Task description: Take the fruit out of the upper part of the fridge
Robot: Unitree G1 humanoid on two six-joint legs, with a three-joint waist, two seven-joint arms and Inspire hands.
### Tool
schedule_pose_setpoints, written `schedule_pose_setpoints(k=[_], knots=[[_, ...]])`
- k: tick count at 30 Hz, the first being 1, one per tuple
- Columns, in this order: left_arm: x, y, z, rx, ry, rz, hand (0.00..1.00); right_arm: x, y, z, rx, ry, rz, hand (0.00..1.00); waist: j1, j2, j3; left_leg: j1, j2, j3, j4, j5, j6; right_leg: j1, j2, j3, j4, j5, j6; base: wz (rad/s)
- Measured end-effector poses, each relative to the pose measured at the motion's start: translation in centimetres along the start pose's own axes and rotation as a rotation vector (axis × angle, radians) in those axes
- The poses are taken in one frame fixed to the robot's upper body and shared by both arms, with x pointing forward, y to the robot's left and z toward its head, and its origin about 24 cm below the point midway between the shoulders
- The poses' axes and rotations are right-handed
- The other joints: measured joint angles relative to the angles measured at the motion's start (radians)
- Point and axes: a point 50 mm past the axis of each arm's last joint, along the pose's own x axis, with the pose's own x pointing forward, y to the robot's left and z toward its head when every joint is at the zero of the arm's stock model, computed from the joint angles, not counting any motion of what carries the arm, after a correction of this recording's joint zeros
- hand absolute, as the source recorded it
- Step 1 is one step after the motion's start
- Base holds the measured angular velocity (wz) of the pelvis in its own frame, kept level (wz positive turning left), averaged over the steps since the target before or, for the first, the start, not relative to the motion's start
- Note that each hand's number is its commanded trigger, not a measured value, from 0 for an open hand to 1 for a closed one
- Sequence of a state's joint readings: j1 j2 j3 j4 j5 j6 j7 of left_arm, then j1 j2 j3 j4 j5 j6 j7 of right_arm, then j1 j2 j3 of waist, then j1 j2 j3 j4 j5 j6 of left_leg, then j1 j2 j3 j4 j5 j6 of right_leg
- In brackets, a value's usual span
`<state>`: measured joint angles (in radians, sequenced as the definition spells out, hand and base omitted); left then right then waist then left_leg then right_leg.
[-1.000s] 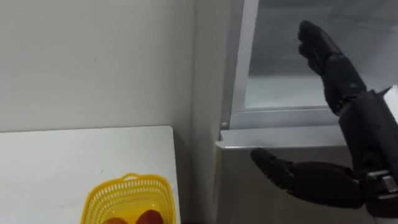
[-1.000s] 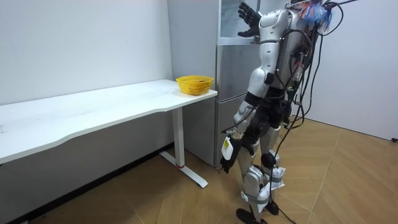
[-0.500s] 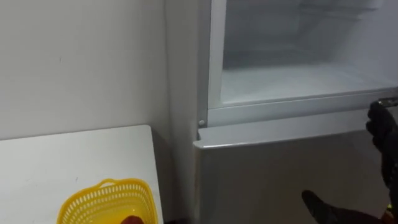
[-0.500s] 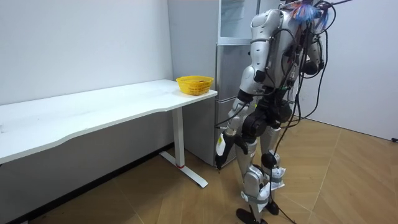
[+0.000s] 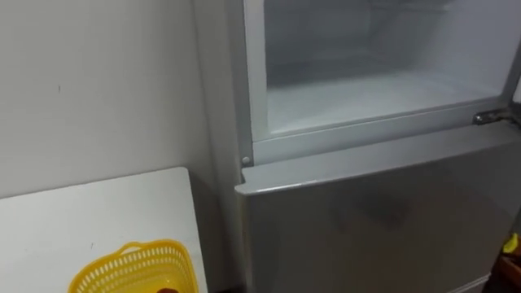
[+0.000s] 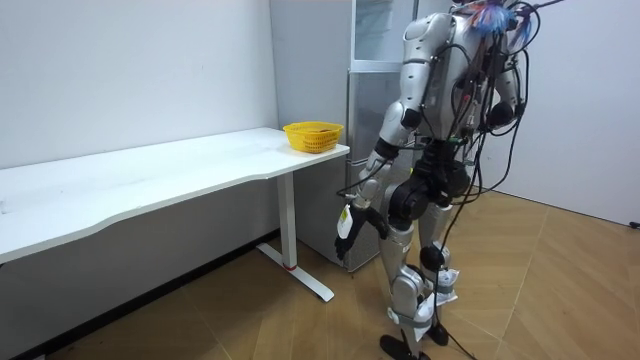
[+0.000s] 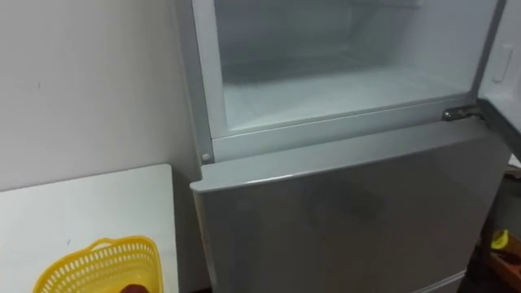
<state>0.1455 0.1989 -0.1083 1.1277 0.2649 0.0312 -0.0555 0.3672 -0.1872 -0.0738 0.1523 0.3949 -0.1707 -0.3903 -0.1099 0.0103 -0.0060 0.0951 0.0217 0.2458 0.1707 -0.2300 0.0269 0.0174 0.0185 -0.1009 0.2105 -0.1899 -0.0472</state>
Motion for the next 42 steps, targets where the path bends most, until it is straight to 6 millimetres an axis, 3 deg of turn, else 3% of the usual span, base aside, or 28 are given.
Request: schedule_pose_setpoints(k=[7, 10, 16, 22, 27, 30, 37, 42], knots=[[-0.3, 0.5, -1.1, -0.085, 0.010, 0.028, 0.00, 0.6, -2.4, -1.7, 0.320, 0.177, -0.168, 0.00, -0.003, -0.029, 0.0005, -0.004, -0.001, -0.005, 0.001, 0.000, 0.000, 0.002, -0.002, -0.007, -0.008, 0.000, 0.000, 0.02], [-0.7, 0.4, -2.6, -0.144, 0.028, 0.035, 0.00, 1.7, -3.5, -0.7, 0.533, 0.190, -0.267, 0.00, -0.023, -0.037, 0.0001, -0.008, -0.003, -0.011, 0.001, 0.000, 0.000, 0.002, -0.004, -0.017, -0.007, -0.001, 0.001, 0.07], [-1.4, 1.6, -3.9, -0.266, 0.028, 0.108, 0.00, 3.1, -7.3, 1.0, 0.877, 0.149, -0.467, 0.00, -0.025, -0.082, 0.0012, -0.013, -0.002, -0.018, 0.005, 0.001, -0.001, 0.002, -0.001, -0.017, -0.011, -0.003, 0.000, 0.03], [-1.6, 2.1, -4.4, -0.332, 0.029, 0.149, 0.00, 3.3, -9.2, 4.1, 1.052, 0.016, -0.497, 0.00, -0.031, -0.084, 0.0013, -0.013, -0.003, -0.016, 0.003, 0.000, -0.001, 0.000, -0.003, -0.014, -0.007, -0.004, 0.000, 0.00], [-1.7, 1.4, -4.8, -0.401, 0.044, 0.161, 0.00, 4.0, -9.2, 9.5, 1.143, -0.190, -0.396, 0.00, -0.049, -0.052, 0.0000, -0.013, -0.003, -0.012, -0.001, 0.000, 0.000, -0.002, 0.000, -0.008, -0.005, -0.003, 0.002, -0.02], [-1.7, 1.3, -5.0, -0.403, 0.049, 0.163, 0.00, 4.0, -8.8, 11.9, 1.165, -0.283, -0.288, 0.00, -0.046, -0.047, -0.0027, -0.012, -0.001, -0.010, 0.000, 0.002, -0.003, -0.006, 0.002, -0.006, -0.005, -0.004, -0.001, -0.01], [-1.7, 1.2, -5.0, -0.406, 0.049, 0.150, 0.00, 3.8, -7.3, 14.4, 1.199, -0.418, -0.027, 0.00, -0.018, -0.041, -0.0038, -0.015, 0.000, -0.010, 0.003, 0.003, -0.004, -0.009, 0.000, -0.011, -0.005, -0.003, -0.003, -0.01], [-1.8, 0.4, -6.3, -0.411, 0.101, 0.123, 0.00, 3.7, -6.4, 15.4, 1.196, -0.498, 0.140, 0.00, -0.017, -0.043, -0.0038, -0.012, 0.001, -0.010, 0.008, 0.003, -0.004, 0.001, 0.000, -0.014, -0.007, -0.003, -0.004, 0.00]])
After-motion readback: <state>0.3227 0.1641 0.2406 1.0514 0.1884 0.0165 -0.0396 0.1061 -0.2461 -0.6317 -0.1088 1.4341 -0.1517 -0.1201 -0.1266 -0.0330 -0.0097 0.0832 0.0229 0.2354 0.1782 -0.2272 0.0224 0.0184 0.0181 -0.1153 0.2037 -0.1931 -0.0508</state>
